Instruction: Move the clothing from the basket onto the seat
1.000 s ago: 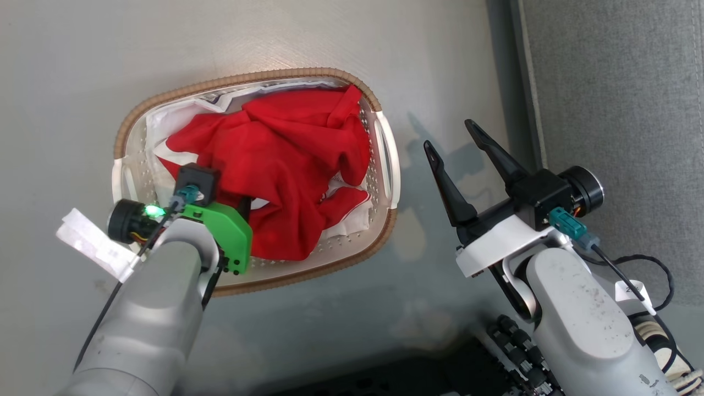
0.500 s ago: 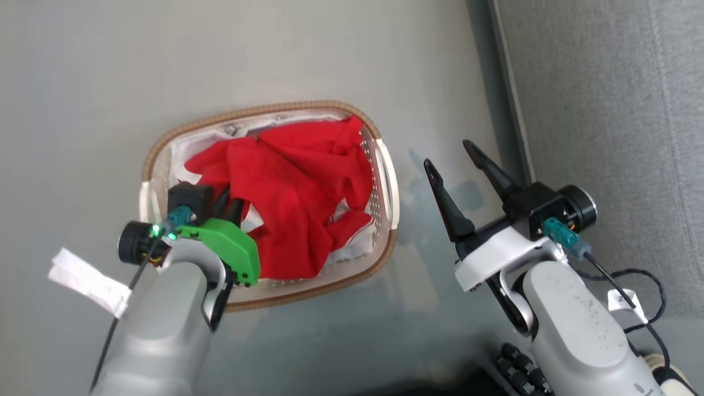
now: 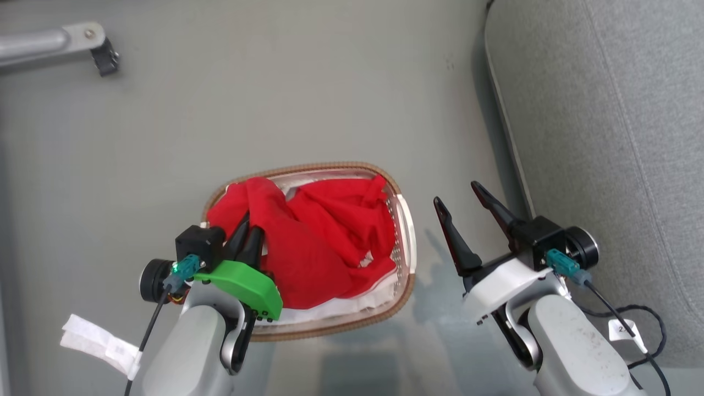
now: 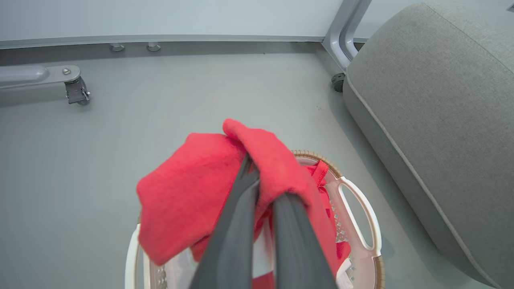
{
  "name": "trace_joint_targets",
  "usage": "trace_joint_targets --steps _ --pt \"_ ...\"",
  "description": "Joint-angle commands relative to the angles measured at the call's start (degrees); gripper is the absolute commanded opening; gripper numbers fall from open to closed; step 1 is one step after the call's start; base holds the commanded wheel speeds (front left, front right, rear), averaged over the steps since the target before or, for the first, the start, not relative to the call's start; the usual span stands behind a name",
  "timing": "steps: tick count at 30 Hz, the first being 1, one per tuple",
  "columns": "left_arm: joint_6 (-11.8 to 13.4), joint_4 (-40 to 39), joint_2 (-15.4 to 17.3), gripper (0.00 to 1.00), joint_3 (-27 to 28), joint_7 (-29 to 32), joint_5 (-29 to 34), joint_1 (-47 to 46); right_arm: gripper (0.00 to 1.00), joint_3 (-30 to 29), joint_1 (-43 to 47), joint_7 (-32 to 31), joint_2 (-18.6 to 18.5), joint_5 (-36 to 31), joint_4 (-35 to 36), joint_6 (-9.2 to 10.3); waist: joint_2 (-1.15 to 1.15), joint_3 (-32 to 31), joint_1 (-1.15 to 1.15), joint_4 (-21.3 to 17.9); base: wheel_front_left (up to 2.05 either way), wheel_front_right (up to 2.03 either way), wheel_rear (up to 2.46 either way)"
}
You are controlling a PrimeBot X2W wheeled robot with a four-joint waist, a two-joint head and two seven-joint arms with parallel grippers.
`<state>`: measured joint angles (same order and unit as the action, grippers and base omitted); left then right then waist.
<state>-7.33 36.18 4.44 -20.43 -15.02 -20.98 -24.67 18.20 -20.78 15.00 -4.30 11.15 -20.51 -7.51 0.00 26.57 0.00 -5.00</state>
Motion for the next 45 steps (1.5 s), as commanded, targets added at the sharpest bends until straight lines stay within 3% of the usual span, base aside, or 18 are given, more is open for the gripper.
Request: trace_joint_targets --steps 1,7,12,28,33,40,45 --pt "-0.2 -1.7 0.0 0.00 0.5 -0.2 0.6 1.4 1.00 -0.1 1.4 0.3 0.0 0.2 -0.2 0.04 0.00 -5.8 0.00 2.7 0.00 0.00 0.00" --pt "-0.1 -9.0 -0.3 0.00 1.0 -0.2 0.9 4.2 1.00 -1.1 4.5 0.3 0.1 0.8 0.8 0.04 0.00 -11.6 0.00 4.0 0.00 0.00 0.00" --pt "-0.1 -15.3 -0.4 0.00 -0.1 -0.2 -2.7 5.4 1.00 -1.3 6.9 0.3 0.3 0.7 1.3 0.04 0.00 -15.3 0.00 4.4 0.00 0.00 0.00" --pt "-0.1 -27.1 0.0 0.00 -3.3 -0.2 -4.5 4.9 1.00 -0.3 10.9 0.3 0.9 1.4 1.6 0.04 0.00 -23.0 0.00 3.2 0.00 0.00 0.00" --pt "-0.1 -28.7 0.0 0.00 -4.0 -0.2 -4.5 5.3 1.00 2.8 10.5 0.3 0.9 1.5 5.4 0.04 0.00 -23.8 0.00 3.0 0.00 0.00 0.00" --pt "-0.2 -28.6 0.0 0.00 -5.7 -0.2 -3.6 5.3 1.00 13.0 6.2 0.2 1.1 4.9 15.8 0.03 0.00 -23.9 0.00 3.2 0.00 0.00 0.00" --pt "-0.2 -28.0 -0.6 0.00 -8.1 -0.2 -3.8 5.4 1.00 17.8 2.7 0.2 0.6 2.6 13.9 0.04 0.00 -23.9 0.00 4.4 0.00 0.00 0.00"
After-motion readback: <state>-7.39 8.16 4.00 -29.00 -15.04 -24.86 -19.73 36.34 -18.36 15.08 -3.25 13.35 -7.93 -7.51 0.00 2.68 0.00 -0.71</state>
